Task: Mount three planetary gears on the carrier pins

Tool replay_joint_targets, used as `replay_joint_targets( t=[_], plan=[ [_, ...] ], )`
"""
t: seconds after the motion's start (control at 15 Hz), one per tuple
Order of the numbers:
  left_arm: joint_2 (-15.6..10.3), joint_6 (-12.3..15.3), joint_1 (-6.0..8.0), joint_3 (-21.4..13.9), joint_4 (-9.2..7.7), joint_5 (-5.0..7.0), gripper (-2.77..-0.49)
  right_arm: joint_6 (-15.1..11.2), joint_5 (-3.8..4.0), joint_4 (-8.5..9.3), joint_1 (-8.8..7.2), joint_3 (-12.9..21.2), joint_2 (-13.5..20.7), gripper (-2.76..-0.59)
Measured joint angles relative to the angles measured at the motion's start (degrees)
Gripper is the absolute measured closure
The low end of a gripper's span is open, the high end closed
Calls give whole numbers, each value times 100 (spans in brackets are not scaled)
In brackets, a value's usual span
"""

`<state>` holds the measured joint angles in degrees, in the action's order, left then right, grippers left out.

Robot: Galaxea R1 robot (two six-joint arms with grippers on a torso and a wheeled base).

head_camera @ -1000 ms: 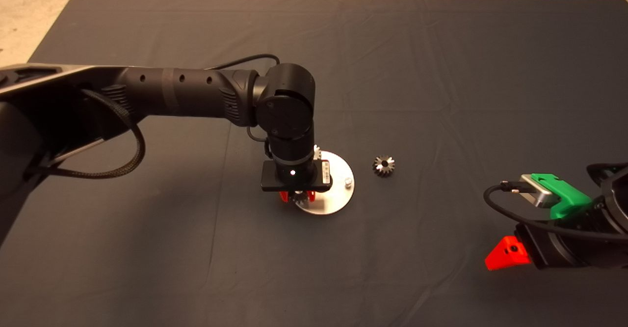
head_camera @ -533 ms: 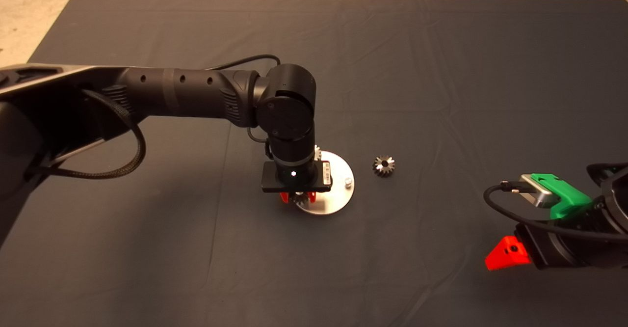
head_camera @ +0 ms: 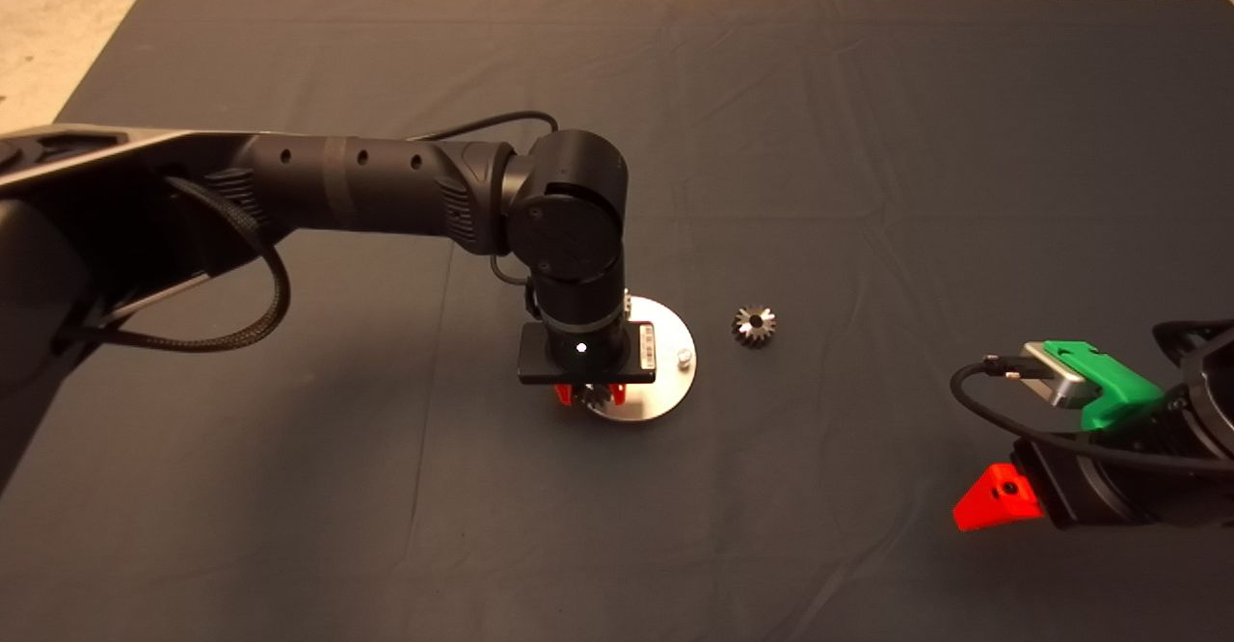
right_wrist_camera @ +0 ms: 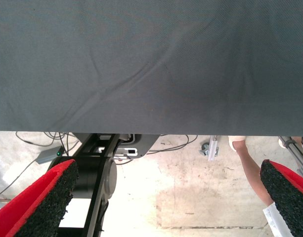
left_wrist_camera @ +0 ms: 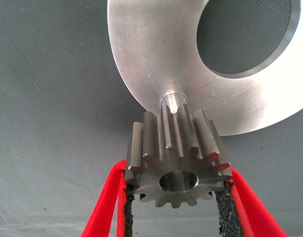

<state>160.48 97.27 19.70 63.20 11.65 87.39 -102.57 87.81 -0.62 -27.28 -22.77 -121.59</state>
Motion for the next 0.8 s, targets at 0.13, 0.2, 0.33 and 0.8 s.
replay_joint_targets(
  t=[0.13,0.2,0.33,0.8],
  plan=[
    [0,0,0,0,-9,1,-86,-1,1,0,0,1,0,-275],
    [0,-2,-2,0,-9,1,-86,-1,1,0,0,1,0,-275],
    [0,-4,-2,0,-10,1,-86,1,1,0,0,1,0,-275],
    [162,-66,-2,127,-16,0,-86,-1,1,0,0,-1,0,-275]
  ],
)
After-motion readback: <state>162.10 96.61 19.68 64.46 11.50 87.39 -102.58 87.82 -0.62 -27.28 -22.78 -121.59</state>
